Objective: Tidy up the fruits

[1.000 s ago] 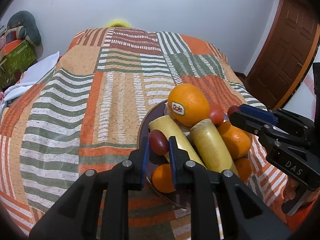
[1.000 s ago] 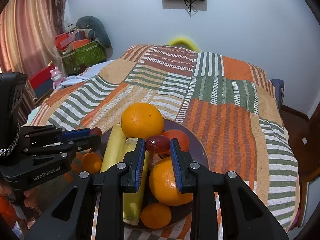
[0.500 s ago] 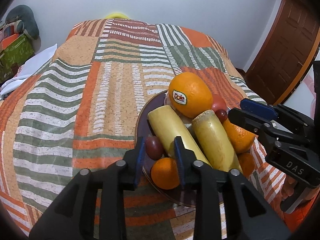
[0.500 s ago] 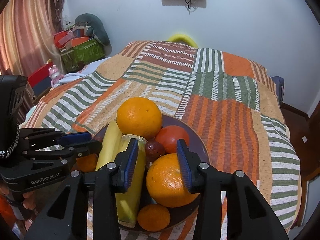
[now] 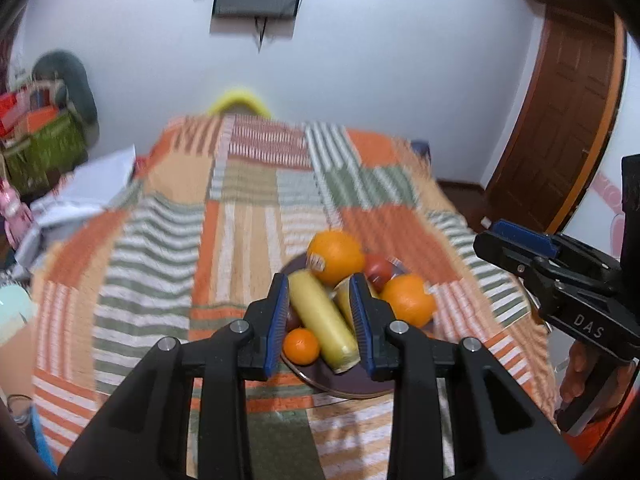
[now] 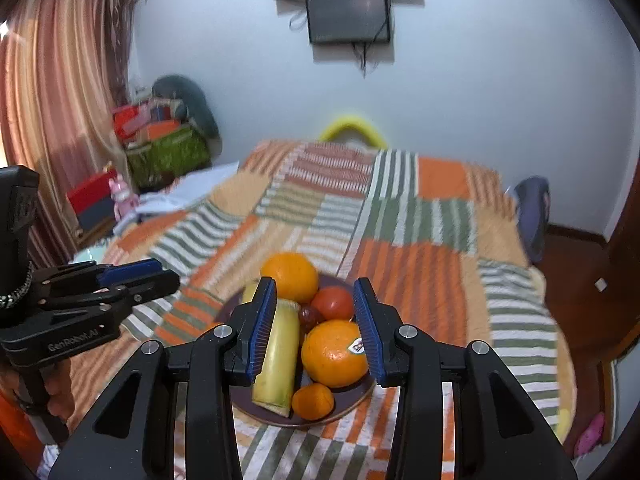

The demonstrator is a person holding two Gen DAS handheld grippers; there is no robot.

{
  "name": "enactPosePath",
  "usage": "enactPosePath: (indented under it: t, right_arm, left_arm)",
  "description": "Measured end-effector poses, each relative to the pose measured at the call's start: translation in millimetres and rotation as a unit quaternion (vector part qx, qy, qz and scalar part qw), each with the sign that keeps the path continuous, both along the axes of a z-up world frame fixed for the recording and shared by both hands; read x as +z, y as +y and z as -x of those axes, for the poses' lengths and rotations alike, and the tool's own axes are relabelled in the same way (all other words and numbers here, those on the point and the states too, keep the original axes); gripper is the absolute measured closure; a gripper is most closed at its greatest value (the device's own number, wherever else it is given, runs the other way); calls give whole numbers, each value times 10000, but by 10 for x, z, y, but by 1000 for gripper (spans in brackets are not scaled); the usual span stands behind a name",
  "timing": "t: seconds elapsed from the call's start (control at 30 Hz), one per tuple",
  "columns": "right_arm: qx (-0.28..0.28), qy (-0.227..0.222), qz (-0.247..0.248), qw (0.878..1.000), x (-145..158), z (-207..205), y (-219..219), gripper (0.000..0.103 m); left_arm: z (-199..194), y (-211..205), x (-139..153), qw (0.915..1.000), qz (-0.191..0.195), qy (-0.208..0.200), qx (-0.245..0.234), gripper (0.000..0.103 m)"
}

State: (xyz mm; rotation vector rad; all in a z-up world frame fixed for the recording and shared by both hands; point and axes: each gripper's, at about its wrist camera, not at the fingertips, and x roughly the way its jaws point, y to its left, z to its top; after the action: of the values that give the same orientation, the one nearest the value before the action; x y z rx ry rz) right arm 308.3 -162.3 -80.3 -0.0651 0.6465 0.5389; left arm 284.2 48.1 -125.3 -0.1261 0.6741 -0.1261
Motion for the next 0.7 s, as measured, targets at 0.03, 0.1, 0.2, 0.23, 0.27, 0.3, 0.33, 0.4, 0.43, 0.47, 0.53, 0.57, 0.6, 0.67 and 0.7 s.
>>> enactPosePath:
  t: [0.03,0.1,0.2,0.23,0.27,0.3,0.33,0.4,0.43,0.47,0.53,0.57,0.6,0.67,0.7]
  right_arm:
    - [-32,-100,-32,9999,91,72,-29,66]
    - [-71,-283,-137,9995,266,233,-105,66]
    - [-117,-514,-331,9981,493,473,-195,66]
    - [-125,-579,-401,9974,554,551,-223,66]
    - [-142,-646,-459,9968,611,634,-251,66]
    - [-172,-712,-495,9961,656,710,-274,66]
    - [-207,-786,-538,9952,704,798,-299,66]
    - [-221,-873,-658,9938,784,966,-347,66]
    - [-218,-909,-715,9931,819,1033,-370,66]
    - [-216,-955,-765,9922,857,1108,-389,66]
    - [-209,-1087,-827,9904,945,1261,-424,66]
    - [-200,-1168,-834,9894,987,1328,-437,66]
    - [-182,-1254,-840,9884,1036,1414,-449,64]
    - [-186,-1367,-893,9864,1097,1511,-476,56]
    - [-197,-1444,-920,9850,1130,1575,-490,55]
  left_arm:
    - [89,-15,111,9999,-46,-138,14,72]
    - [284,-59,329,9991,-112,-404,45,72]
    - [588,-119,635,9972,-83,-749,20,72]
    - [679,-136,715,9963,-84,-850,21,72]
    - [785,-152,800,9953,-93,-963,33,72]
    - [916,-174,897,9940,-100,-1093,43,72]
    - [1006,-192,959,9929,-93,-1181,47,72]
    - [1234,-224,1105,9903,-75,-1386,55,72]
    - [1321,-241,1155,9892,-76,-1463,64,72]
    - [1415,-259,1203,9880,-88,-1543,72,72]
    - [1622,-297,1295,9852,-135,-1707,95,71]
    - [1708,-316,1333,9840,-163,-1770,98,68]
    - [1813,-339,1375,9826,-180,-1844,98,65]
    - [1949,-368,1425,9807,-179,-1944,131,53]
    - [2030,-391,1447,9792,-195,-2015,148,52]
